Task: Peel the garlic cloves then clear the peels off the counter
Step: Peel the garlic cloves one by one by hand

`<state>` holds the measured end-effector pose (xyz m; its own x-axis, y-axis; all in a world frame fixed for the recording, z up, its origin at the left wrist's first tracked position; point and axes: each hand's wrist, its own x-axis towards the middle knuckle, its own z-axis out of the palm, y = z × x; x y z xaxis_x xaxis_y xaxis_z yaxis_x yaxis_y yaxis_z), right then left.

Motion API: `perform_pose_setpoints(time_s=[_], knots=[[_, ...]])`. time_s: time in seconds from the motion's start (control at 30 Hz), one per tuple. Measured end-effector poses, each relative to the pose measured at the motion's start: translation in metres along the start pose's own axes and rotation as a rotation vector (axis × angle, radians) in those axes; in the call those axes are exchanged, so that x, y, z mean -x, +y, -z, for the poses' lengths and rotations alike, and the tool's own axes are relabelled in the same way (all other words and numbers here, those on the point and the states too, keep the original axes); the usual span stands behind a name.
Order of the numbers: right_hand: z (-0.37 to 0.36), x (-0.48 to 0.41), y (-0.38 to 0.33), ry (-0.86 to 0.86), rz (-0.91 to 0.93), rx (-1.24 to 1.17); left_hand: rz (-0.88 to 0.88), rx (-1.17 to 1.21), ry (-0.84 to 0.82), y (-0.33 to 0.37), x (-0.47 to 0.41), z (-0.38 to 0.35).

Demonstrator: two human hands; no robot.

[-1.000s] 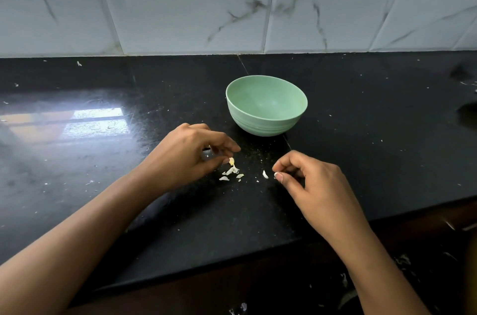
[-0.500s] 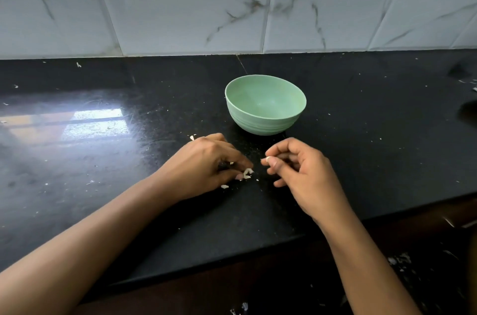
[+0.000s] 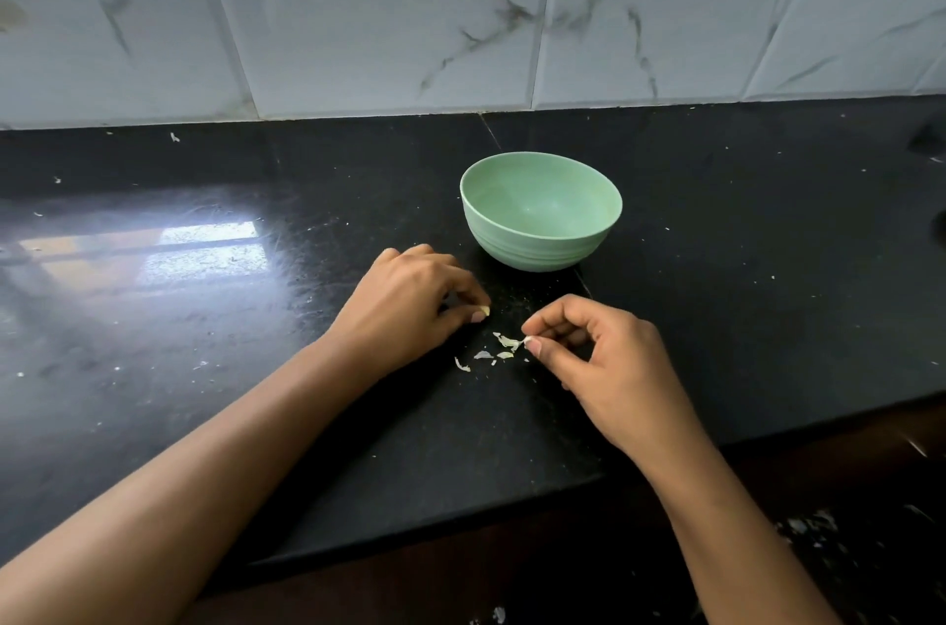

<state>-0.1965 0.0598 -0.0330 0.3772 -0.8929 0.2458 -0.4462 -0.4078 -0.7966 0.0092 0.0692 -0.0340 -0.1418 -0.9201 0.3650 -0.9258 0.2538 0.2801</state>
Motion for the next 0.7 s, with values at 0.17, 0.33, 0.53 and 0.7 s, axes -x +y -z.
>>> perform_pose_setpoints(time_s=[0.17,0.33,0.53,0.7], knots=[[0.006,-0.002,-0.004,-0.013,0.015,0.029,0.126,-0.077,0.049,-0.006,0.001,0.0],[0.014,-0.001,-0.009,-0.043,0.067,0.125,0.041,-0.065,0.017,-0.007,0.009,0.007],[0.019,0.007,-0.008,-0.102,0.146,0.184,-0.221,0.053,-0.173,-0.016,0.01,0.027],[0.006,0.013,0.0,0.023,0.23,0.389,-0.213,0.093,-0.22,-0.008,0.011,0.023]])
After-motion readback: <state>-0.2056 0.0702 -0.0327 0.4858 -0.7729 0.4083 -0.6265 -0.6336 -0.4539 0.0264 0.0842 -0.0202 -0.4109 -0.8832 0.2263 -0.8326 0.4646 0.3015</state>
